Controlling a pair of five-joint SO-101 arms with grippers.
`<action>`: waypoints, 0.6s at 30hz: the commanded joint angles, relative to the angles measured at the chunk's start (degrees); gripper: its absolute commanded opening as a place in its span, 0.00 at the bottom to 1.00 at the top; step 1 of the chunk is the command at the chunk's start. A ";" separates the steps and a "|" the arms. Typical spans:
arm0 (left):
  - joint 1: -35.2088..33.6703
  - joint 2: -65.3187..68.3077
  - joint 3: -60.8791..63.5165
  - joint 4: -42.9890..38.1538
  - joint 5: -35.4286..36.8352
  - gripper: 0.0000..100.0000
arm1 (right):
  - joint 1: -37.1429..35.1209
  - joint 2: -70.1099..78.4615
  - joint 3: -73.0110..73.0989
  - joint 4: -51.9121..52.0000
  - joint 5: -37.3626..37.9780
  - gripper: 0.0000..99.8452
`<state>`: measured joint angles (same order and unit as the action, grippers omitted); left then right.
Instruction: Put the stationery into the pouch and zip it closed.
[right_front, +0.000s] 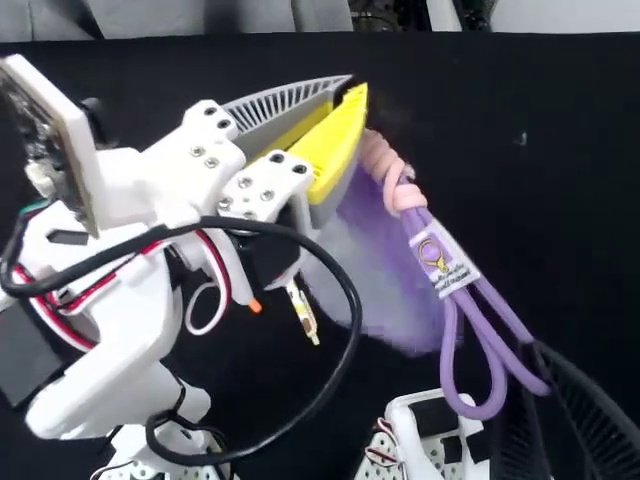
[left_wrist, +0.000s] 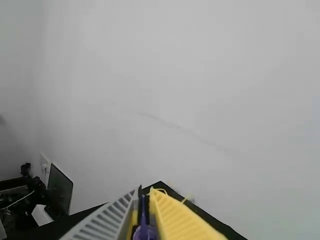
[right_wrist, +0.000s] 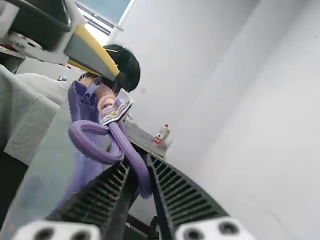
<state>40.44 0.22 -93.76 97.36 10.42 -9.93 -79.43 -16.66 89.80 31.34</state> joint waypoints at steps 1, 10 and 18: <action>-0.75 -0.18 -1.54 -1.14 -0.62 0.03 | 0.26 -0.75 -0.84 0.18 0.44 0.01; -0.75 0.00 -1.54 -1.14 -0.62 0.03 | 0.26 -3.21 1.10 0.70 0.00 0.01; -0.40 0.18 -1.10 1.93 -0.70 0.04 | 0.44 -6.90 4.09 -9.41 0.09 0.01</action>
<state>40.53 0.40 -93.76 97.54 10.51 -9.85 -86.29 -14.90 85.85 31.34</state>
